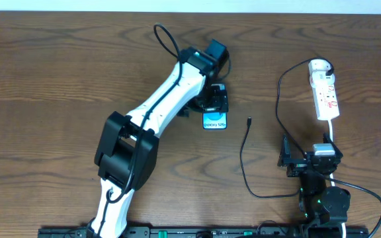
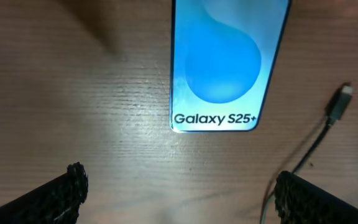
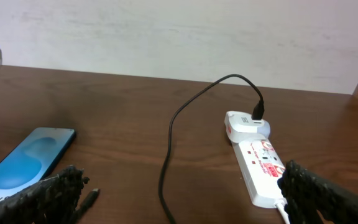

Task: Plug charger to phone and switch on socket
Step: 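Lower the left gripper toward the phone's lower end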

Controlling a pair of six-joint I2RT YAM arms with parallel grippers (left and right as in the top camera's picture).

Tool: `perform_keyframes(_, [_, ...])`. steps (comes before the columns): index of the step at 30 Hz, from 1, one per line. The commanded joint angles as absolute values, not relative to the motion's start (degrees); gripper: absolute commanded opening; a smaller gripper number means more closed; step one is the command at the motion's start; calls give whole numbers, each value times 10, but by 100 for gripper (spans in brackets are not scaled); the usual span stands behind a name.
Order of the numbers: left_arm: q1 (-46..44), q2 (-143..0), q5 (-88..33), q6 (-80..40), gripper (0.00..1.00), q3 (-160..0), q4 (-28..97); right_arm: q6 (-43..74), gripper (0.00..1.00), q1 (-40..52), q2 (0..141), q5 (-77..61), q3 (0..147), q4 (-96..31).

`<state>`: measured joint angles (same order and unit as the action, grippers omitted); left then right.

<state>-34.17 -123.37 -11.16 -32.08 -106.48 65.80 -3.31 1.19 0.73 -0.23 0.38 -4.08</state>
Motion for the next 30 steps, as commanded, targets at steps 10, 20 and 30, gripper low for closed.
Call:
perform_keyframes(10, [-357, -1243, -88, -333, 98, -1011, 604, -26, 99, 11, 6, -2, 3, -43])
perform_keyframes(20, [-357, -1243, -83, -333, 98, -973, 581, -26, 99, 11, 6, -2, 3, -43])
perform_keyframes(30, [-357, -1243, -66, -333, 98, -972, 570, -26, 99, 11, 6, -2, 3, -43])
